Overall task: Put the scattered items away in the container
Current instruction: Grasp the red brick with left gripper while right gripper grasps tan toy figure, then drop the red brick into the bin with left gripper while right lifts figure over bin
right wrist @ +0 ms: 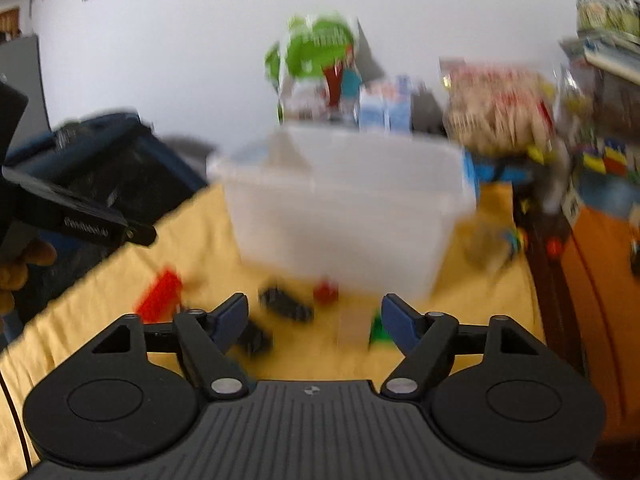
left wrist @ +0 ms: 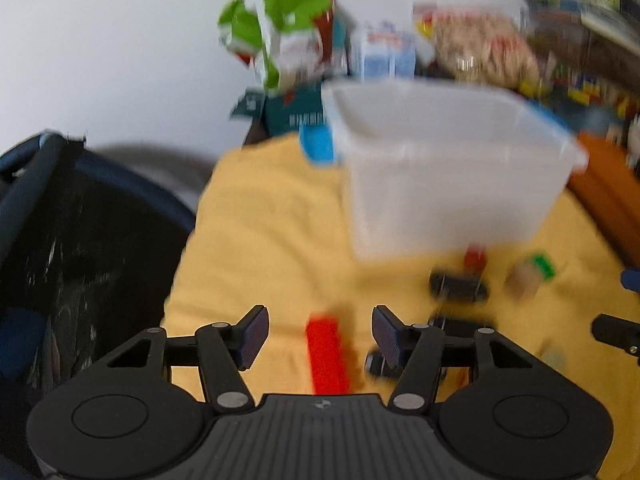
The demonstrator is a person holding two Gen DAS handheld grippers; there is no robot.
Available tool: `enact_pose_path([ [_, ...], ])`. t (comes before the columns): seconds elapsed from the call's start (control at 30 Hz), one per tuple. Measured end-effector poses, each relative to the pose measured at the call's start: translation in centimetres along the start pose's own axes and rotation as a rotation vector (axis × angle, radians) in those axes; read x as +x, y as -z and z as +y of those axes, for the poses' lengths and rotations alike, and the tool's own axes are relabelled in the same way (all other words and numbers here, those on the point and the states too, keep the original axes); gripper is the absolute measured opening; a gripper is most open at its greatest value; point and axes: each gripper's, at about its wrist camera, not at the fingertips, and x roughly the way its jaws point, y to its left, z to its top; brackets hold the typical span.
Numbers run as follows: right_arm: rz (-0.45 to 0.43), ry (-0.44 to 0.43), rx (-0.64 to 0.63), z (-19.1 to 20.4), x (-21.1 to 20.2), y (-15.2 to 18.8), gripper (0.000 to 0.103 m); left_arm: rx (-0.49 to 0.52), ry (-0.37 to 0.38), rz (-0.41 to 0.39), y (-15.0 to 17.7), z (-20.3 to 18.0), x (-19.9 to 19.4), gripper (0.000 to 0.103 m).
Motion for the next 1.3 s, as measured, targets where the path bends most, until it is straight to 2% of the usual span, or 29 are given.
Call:
enact_pose_path([
  [0.07, 0.049, 0.023, 0.014, 0.3, 0.6, 2.1, 0.064, 0.012, -0.018, 0.019, 1.1, -0.1, 0.9, 0.061],
  [0.3, 0.111, 0.072, 0.047, 1.2, 2.0, 5.6, 0.062, 0.055, -0.021, 0.054, 3.5, -0.7, 2.8, 0.061],
  [0.4, 0.116, 0.077, 0.046, 1.7, 2.4, 6.1, 0.060, 0.067, -0.014, 0.060, 3.9, -1.2, 3.5, 0.061],
  [0.5, 0.121, 0.089, 0.035, 2.5, 3.2, 6.6, 0.055, 0.066, -0.012, 0.067, 4.2, -1.5, 4.4, 0.060],
  [0.63, 0.130, 0.101, 0.072, 2.8, 4.1, 6.9, 0.052, 0.067, -0.009, 0.069, 4.1, -1.9, 5.3, 0.060],
  [0.7, 0.124, 0.107, 0.084, 2.8, 4.4, 6.7, 0.052, 0.074, -0.003, 0.066, 4.1, -2.1, 5.5, 0.054],
  [0.77, 0.120, 0.116, 0.100, 2.7, 4.5, 6.6, 0.052, 0.082, 0.009, 0.059, 4.0, -2.4, 5.7, 0.039],
  [0.83, 0.117, 0.113, 0.106, 2.6, 4.6, 6.6, 0.052, 0.088, 0.019, 0.057, 3.8, -2.7, 5.7, 0.035],
  [0.93, 0.121, 0.091, 0.088, 2.7, 4.9, 6.5, 0.039, 0.095, 0.025, 0.055, 3.8, -2.9, 5.7, 0.031],
  [0.97, 0.119, 0.086, 0.088, 2.7, 4.9, 6.5, 0.029, 0.098, 0.029, 0.054, 3.8, -2.9, 5.6, 0.027],
  [1.0, 0.118, 0.082, 0.091, 2.6, 4.8, 6.4, 0.026, 0.100, 0.036, 0.055, 3.9, -2.9, 5.5, 0.027],
  [1.3, 0.055, 0.056, 0.077, 1.8, 2.2, 4.7, 0.026, 0.078, 0.070, 0.025, 3.2, -2.5, 3.5, 0.025],
])
